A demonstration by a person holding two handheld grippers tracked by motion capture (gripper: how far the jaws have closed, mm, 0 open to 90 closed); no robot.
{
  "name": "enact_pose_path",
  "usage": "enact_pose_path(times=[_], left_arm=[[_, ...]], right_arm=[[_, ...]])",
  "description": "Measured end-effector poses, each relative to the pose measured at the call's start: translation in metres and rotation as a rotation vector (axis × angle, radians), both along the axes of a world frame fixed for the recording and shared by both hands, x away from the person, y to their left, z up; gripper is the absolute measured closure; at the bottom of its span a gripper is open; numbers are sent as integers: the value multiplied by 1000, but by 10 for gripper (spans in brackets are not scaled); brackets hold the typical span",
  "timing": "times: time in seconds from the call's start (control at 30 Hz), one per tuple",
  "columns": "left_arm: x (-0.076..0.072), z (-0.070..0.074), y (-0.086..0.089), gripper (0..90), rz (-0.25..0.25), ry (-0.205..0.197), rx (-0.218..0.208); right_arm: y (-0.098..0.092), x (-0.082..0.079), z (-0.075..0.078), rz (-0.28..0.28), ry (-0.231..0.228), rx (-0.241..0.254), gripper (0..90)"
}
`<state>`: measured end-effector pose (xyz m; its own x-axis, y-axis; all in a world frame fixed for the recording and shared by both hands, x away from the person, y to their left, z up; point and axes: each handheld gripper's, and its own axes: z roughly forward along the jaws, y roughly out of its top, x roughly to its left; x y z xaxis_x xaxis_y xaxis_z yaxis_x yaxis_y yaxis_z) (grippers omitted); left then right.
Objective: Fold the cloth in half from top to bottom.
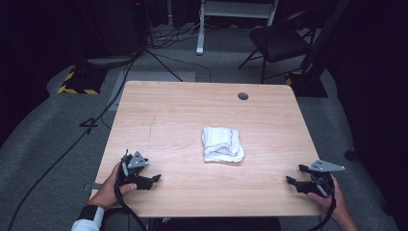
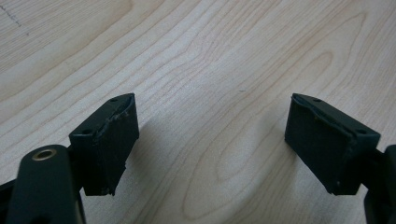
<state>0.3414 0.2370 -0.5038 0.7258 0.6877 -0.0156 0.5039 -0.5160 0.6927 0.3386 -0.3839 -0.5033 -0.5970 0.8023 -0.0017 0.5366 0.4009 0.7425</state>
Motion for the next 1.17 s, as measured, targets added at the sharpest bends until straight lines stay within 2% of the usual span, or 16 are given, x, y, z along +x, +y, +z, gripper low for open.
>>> enact_pose_path(times=[0.2,0.37,1.17], left_arm=[[0,0,0,178,-1,0,-2],[-1,0,-2,169,20,1,4],[-1,0,-1,168,20,-2,4]], right_arm=[[0,0,0,1,0,0,221],[0,0,0,1,0,0,221],[-1,0,0,-5,-2,-1,222]])
